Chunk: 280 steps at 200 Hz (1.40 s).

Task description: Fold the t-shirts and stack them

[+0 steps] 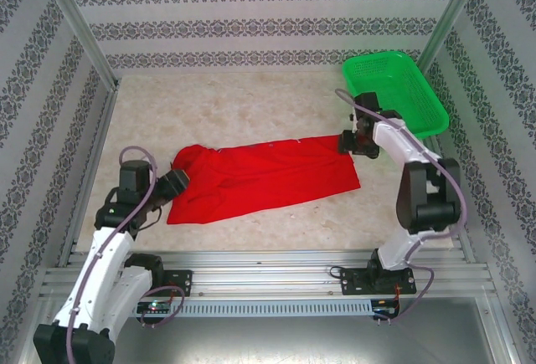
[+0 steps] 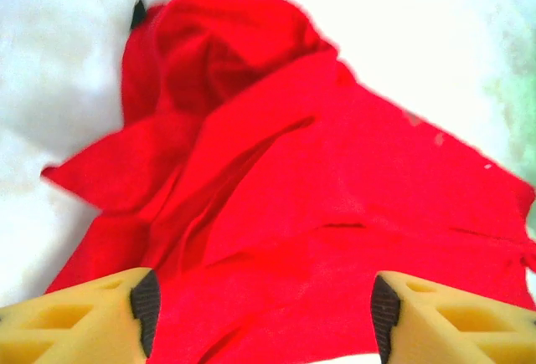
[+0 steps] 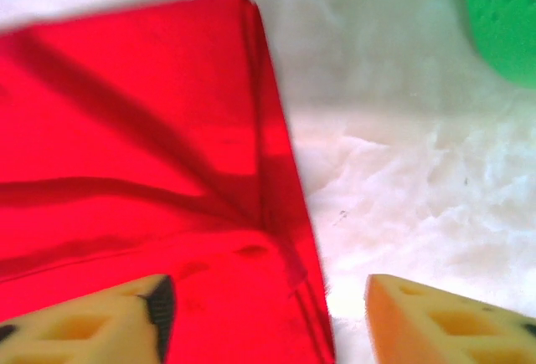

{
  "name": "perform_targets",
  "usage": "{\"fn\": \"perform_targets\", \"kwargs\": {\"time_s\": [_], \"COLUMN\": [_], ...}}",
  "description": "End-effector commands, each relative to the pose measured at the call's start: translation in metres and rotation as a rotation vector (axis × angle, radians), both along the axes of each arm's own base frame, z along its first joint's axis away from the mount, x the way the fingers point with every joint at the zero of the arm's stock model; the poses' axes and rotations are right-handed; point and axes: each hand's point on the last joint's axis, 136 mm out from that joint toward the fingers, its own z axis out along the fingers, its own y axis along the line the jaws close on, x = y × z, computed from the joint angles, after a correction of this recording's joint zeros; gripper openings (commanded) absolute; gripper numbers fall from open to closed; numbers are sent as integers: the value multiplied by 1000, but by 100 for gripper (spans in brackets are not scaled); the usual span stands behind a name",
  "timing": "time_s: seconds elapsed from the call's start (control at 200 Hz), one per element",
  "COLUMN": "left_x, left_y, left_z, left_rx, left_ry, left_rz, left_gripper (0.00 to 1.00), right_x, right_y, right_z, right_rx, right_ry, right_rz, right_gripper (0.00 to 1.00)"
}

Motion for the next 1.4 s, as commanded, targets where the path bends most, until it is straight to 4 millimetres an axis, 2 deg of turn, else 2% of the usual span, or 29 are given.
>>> {"fn": "perform_targets", "kwargs": {"time_s": [0.0, 0.14, 0.26, 0.385, 0.654, 0.764, 0.979, 1.084, 1.184, 1.254, 1.344, 1.394], "left_x": [21, 55, 65, 73, 79, 82, 93, 92, 88, 83, 76, 72], "left_y": [-6, -37, -46, -60, -57, -57, -55, -57, -64, -67, -69, -70], "left_z": [9, 10, -14, -25, -59, -69, -78, -83, -84, -83, -77, -70], "left_rx": [-13, -41, 8, 45, 248, 320, 401, 428, 422, 430, 446, 451], "left_ry": [29, 62, 192, 272, 408, 453, 463, 479, 476, 482, 476, 465], "left_rz": [-13, -212, -352, -478, -610, -651, -674, -700, -724, -744, -755, -753], "left_gripper": [71, 73, 69, 62, 49, 48, 43, 39, 31, 20, 8, 5], "right_x": [-1, -8, -16, -27, -35, -36, -38, -37, -36, -35, -33, -32], "right_y": [38, 78, 104, 123, 124, 124, 120, 118, 115, 112, 110, 109], "right_z": [36, 63, 78, 88, 84, 85, 84, 85, 85, 85, 86, 85], "right_rx": [116, 232, 339, 377, 383, 381, 381, 380, 372, 364, 354, 351], "right_ry": [-122, -187, -214, -229, -207, -212, -207, -207, -207, -209, -216, -214], "right_rz": [115, 242, 318, 386, 391, 394, 384, 377, 368, 359, 349, 343], "right_gripper": [78, 89, 93, 97, 98, 98, 98, 98, 98, 98, 98, 98]}}
